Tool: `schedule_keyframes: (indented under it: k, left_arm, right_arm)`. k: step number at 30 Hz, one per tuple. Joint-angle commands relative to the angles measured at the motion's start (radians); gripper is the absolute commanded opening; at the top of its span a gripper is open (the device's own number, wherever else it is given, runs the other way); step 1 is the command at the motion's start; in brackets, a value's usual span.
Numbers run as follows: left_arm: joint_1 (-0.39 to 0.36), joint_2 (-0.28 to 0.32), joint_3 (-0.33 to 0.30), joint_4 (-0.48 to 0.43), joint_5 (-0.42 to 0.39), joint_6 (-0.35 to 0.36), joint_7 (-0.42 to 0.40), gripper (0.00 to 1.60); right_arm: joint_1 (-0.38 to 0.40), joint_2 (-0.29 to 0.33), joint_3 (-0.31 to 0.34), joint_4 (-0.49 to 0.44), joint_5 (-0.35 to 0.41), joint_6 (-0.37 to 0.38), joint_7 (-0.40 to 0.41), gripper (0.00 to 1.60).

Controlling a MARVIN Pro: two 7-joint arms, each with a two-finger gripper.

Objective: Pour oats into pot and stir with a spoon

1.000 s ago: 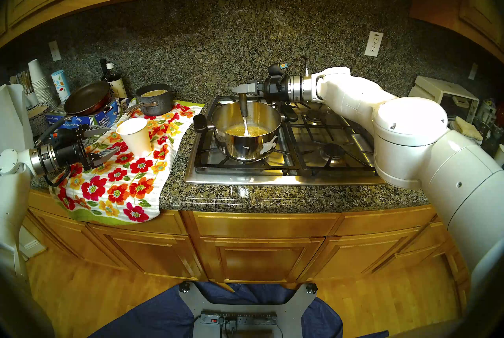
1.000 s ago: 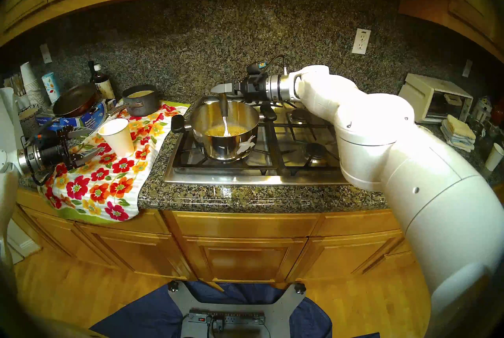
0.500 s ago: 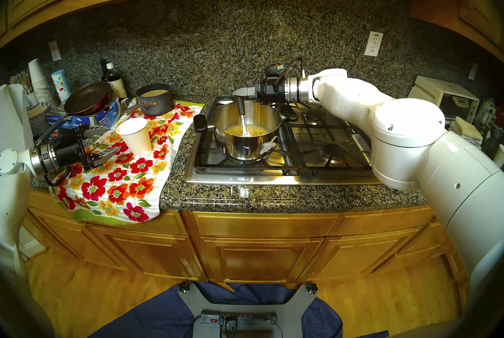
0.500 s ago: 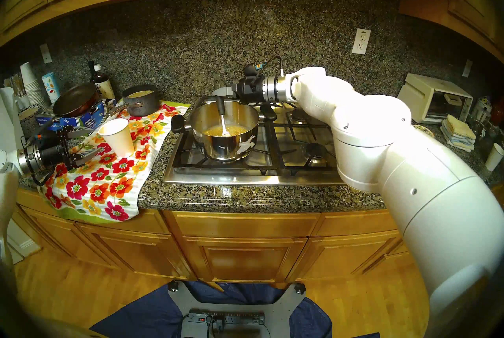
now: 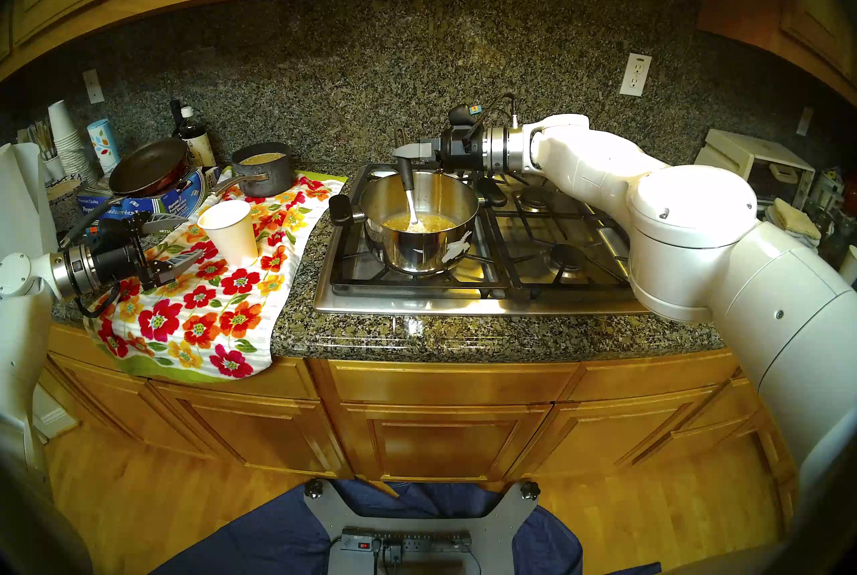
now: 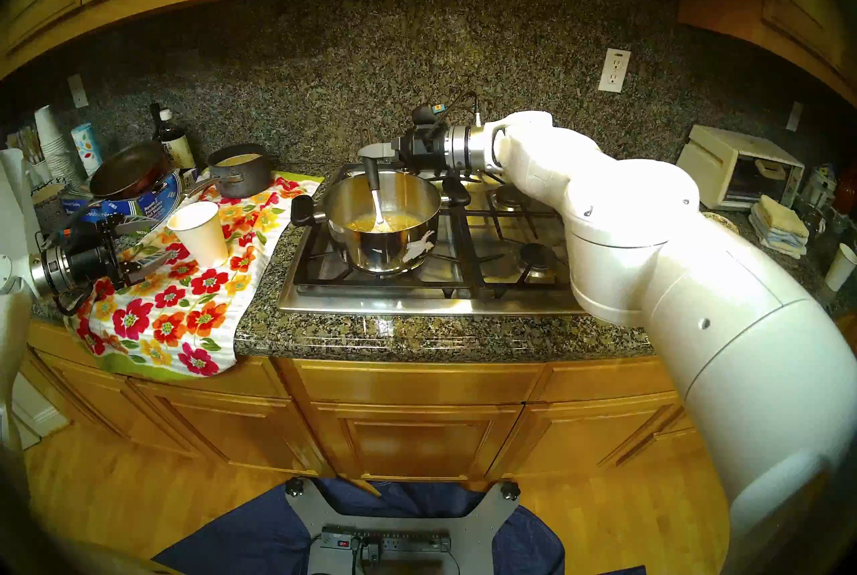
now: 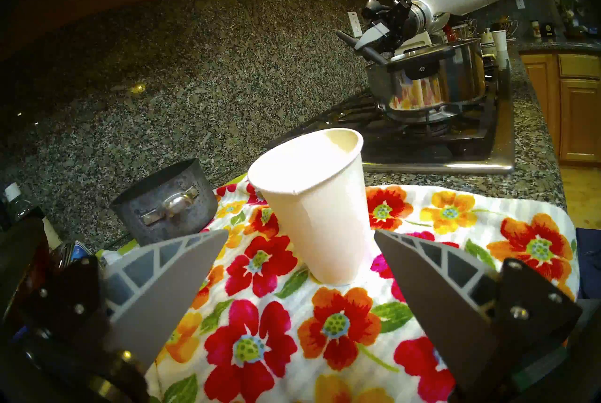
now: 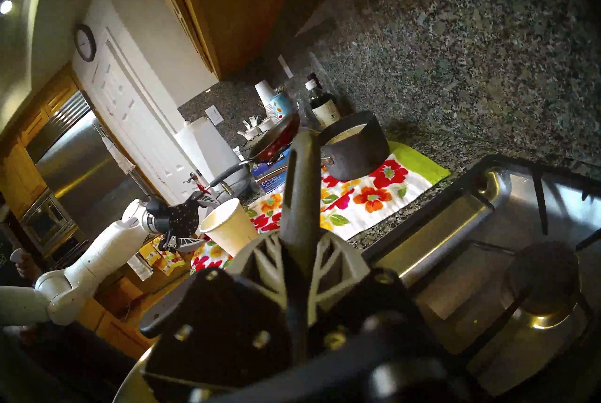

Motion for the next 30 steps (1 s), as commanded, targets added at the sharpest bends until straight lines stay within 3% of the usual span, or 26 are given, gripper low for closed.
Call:
schedule_keyframes:
  k: [1,20,30]
  left_arm:
    - [-0.022,0.016,-0.019,-0.015,-0.014,0.0,-0.001,1.6]
    - [-0.022,0.016,-0.02,-0.016,-0.017,0.001,-0.002,1.6]
    - [-0.022,0.016,-0.02,-0.016,-0.017,0.001,-0.001,1.6]
  right_arm:
    - [0.084,0.007,0.039,0.004,0.028,-0.016,0.0,0.0]
    - [0.071,-0.003,0.076,0.0,0.038,-0.073,-0.038,0.0]
    - [0.077,0.007,0.088,0.001,0.023,-0.224,0.043,0.0]
